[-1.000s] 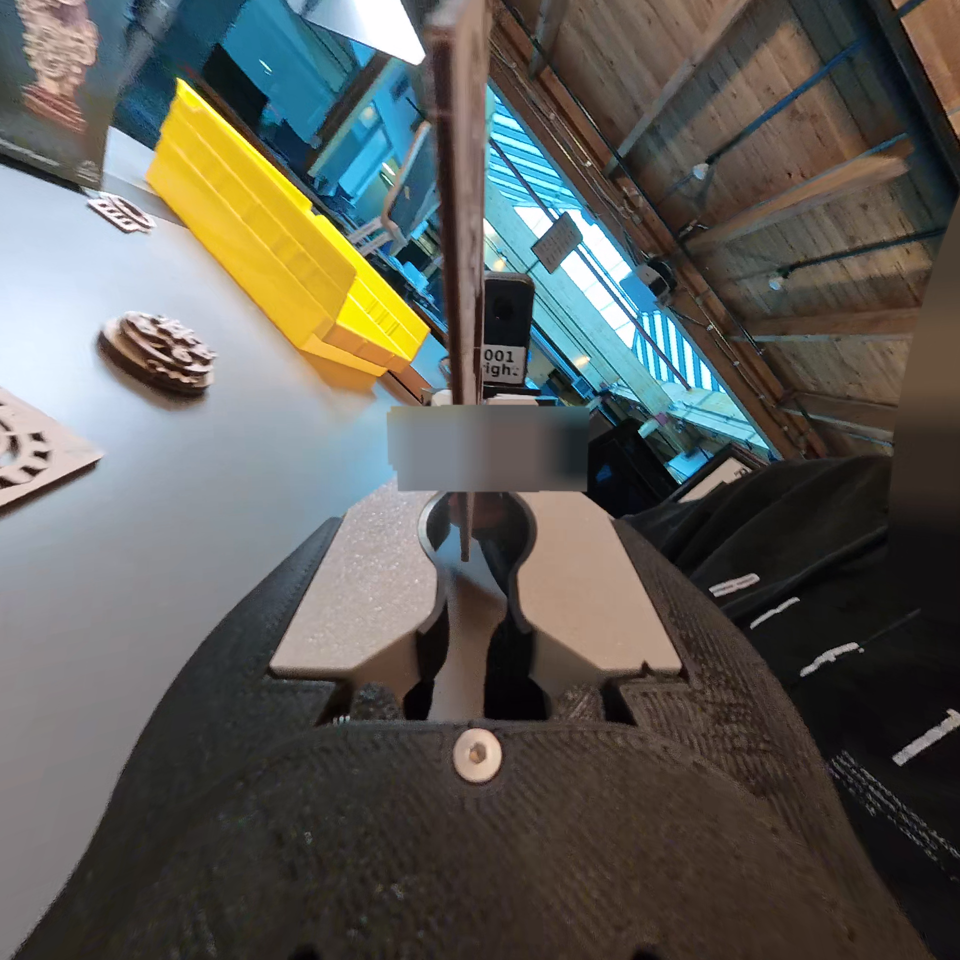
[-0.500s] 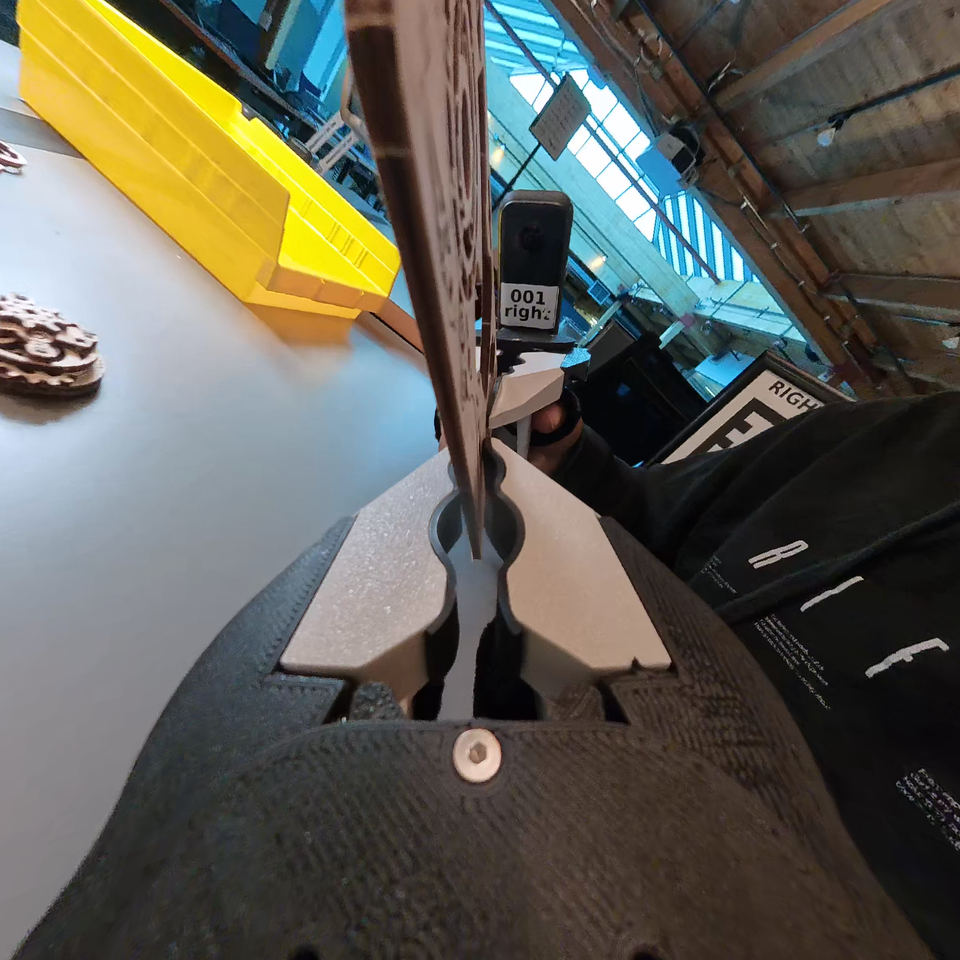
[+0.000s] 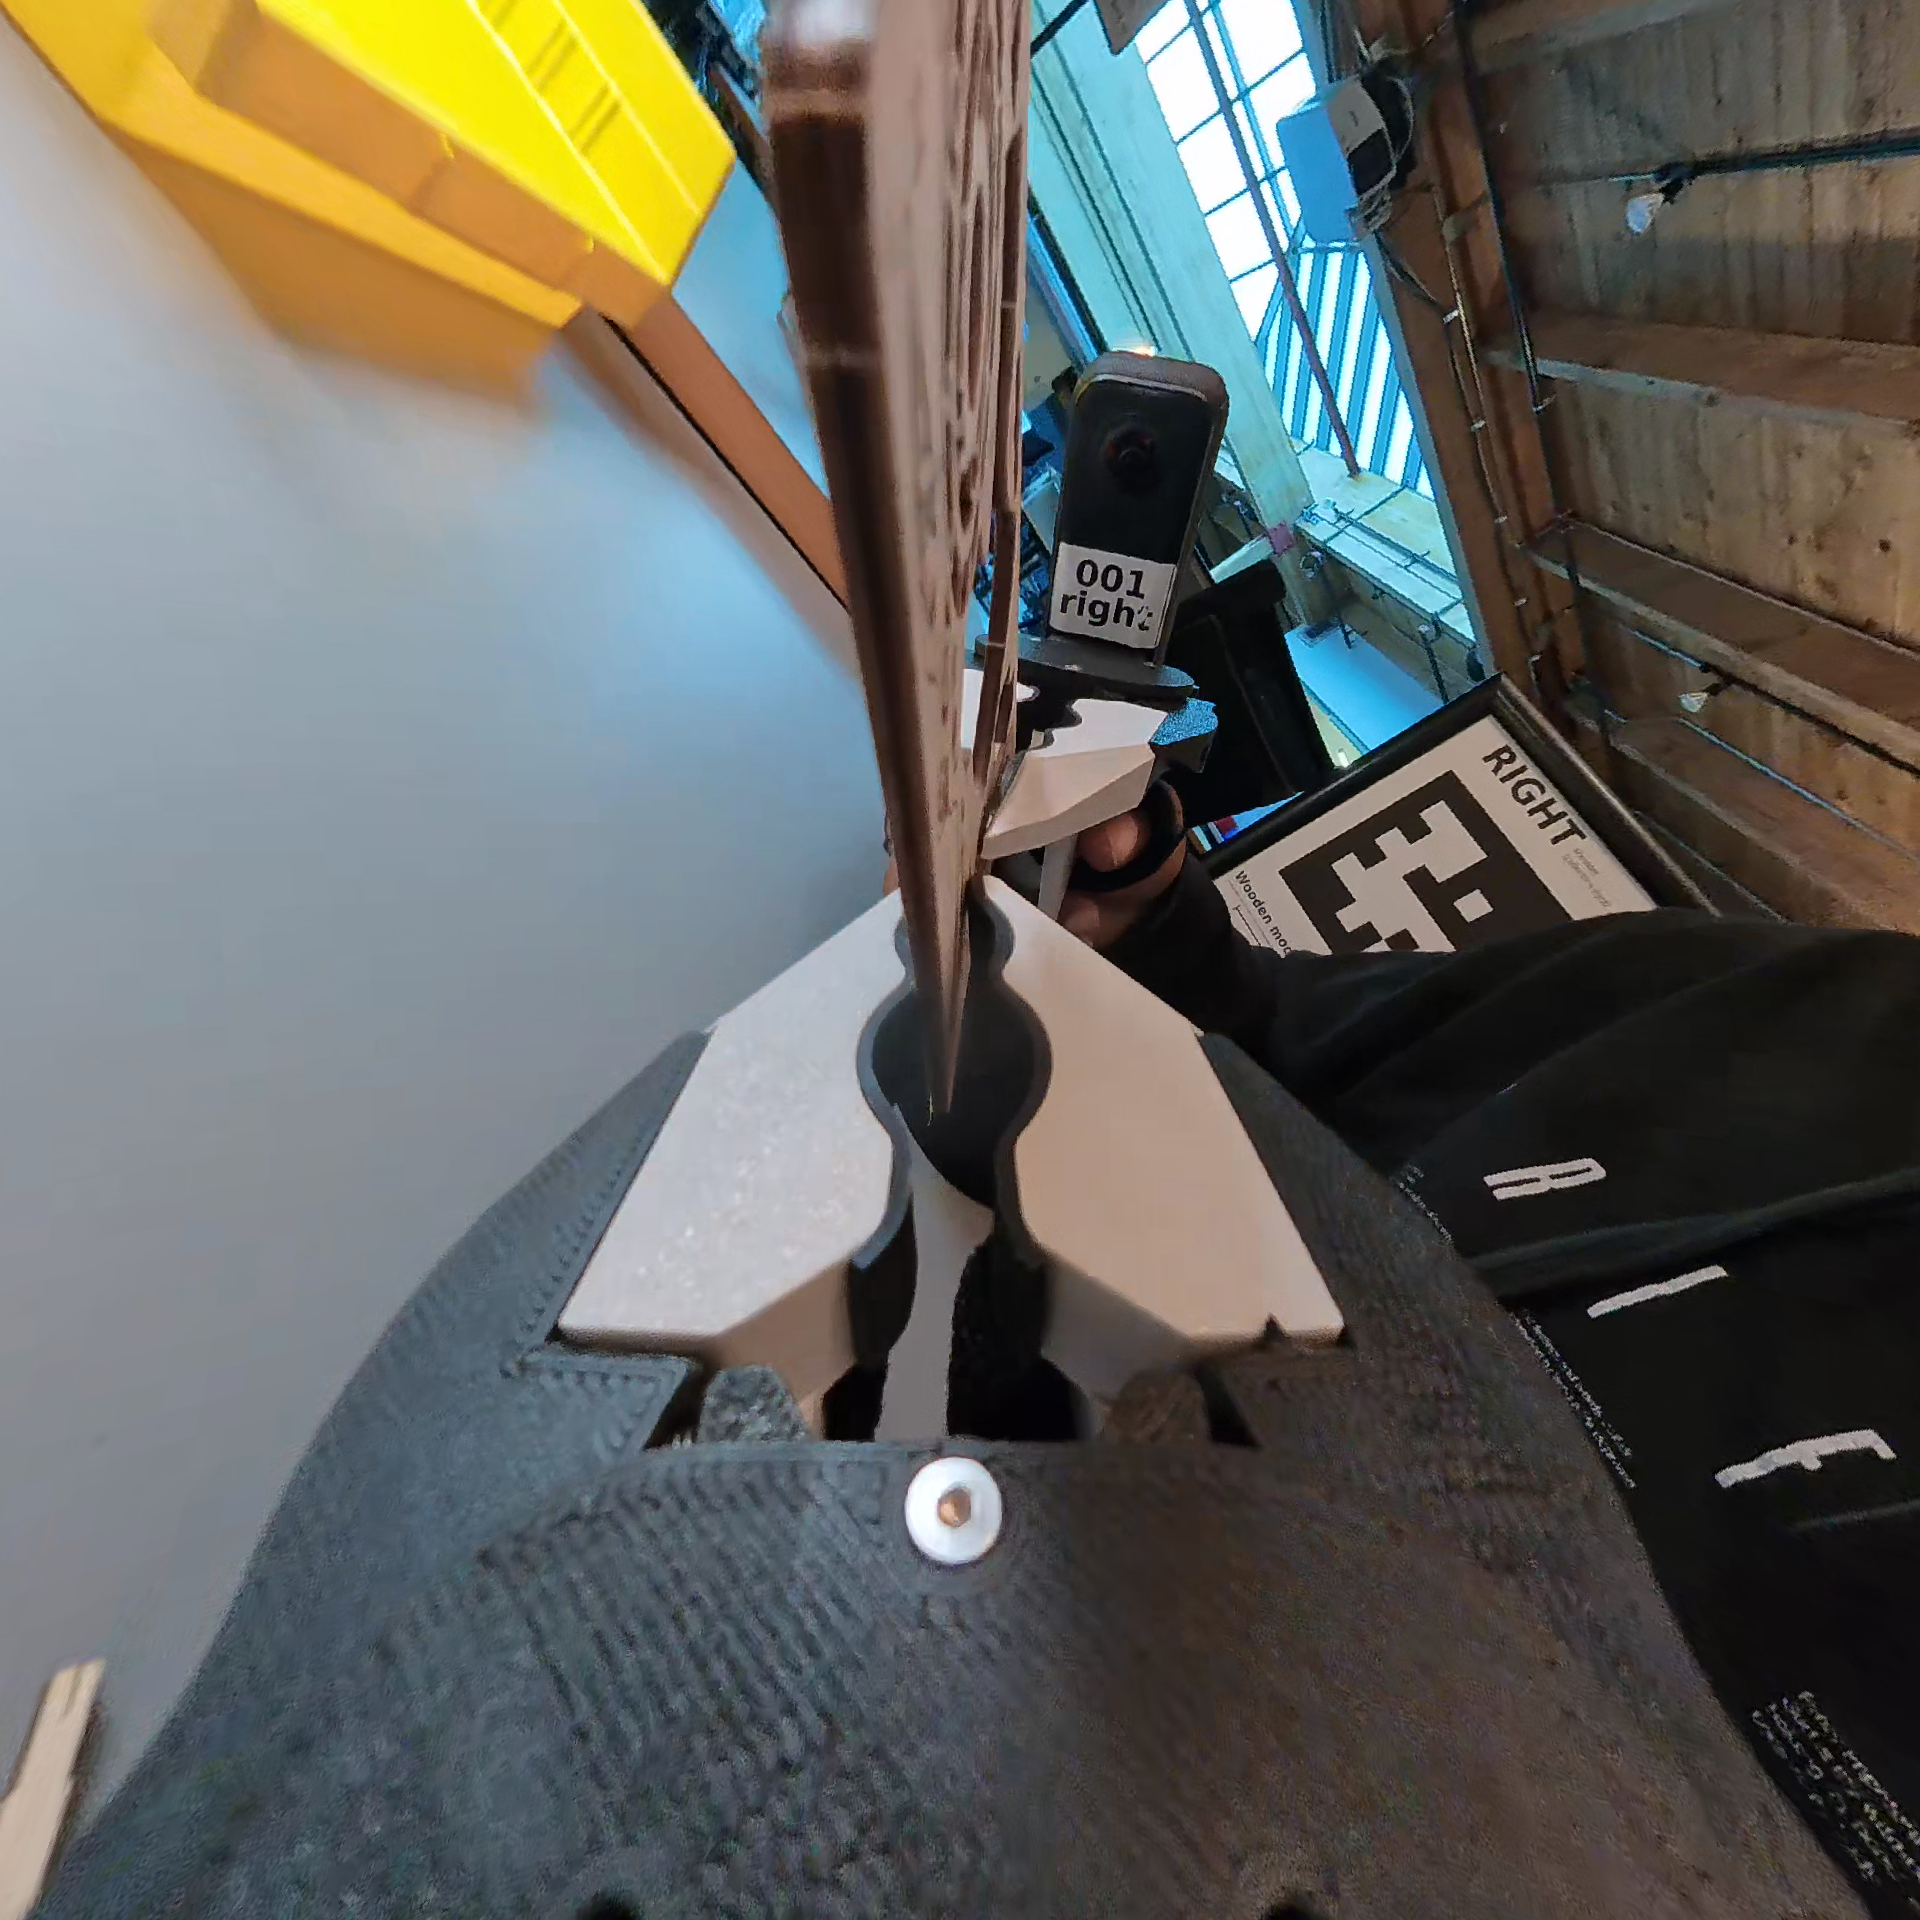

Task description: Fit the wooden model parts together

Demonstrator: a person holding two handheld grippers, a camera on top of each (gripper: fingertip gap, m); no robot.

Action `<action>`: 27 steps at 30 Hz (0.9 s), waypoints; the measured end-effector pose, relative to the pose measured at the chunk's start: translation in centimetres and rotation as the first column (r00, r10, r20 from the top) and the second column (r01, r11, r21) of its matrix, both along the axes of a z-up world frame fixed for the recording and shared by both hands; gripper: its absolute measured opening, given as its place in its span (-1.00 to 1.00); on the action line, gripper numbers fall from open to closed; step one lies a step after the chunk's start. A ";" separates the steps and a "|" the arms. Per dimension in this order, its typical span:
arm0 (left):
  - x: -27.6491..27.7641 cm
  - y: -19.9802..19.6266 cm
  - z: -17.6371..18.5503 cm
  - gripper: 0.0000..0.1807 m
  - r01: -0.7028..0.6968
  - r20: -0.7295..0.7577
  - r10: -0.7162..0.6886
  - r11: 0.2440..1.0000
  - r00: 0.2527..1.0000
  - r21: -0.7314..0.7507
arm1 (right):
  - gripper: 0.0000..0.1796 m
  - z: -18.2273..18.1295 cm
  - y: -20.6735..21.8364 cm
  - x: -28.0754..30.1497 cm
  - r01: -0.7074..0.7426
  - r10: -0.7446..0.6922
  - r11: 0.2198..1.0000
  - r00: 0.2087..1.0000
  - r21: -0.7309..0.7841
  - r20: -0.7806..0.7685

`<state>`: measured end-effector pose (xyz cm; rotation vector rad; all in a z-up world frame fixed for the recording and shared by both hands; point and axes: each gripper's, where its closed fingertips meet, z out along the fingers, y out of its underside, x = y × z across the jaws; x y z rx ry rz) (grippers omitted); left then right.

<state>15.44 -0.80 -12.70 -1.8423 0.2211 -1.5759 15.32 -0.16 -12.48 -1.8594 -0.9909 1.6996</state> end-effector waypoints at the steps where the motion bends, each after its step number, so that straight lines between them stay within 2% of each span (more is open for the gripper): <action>1: 0.3 0.1 -0.3 -0.97 0.007 0.001 -0.007 1.000 1.000 -0.018 | -0.97 -0.3 0.1 0.4 0.006 -0.006 1.000 1.000 -0.014 0.004; 9: 0.9 0.5 -0.8 -0.98 0.034 0.016 -0.033 0.998 0.999 -0.053 | -0.91 -1.1 0.8 1.0 -0.030 0.031 0.999 0.998 -0.014 0.059; 12: 0.5 0.8 -0.2 -0.98 0.007 0.048 -0.006 1.000 0.999 -0.027 | -0.94 -0.5 0.9 0.6 -0.034 0.035 0.999 0.999 -0.036 0.036; 15: 0.1 0.9 0.8 -0.89 -0.008 0.092 0.007 1.000 0.996 0.007 | -0.97 0.2 0.9 0.2 -0.020 0.020 0.999 1.000 -0.047 0.003; 17: 0.0 0.9 0.6 -0.98 -0.021 0.050 0.019 0.999 0.999 0.034 | -0.97 0.3 0.7 0.0 -0.015 0.014 0.998 1.000 -0.054 -0.013; 27: -0.4 1.1 -1.4 -0.97 -0.062 -0.009 0.061 0.996 0.998 -0.062 | -0.93 -1.9 1.0 -0.3 0.029 -0.028 1.000 0.995 -0.002 0.100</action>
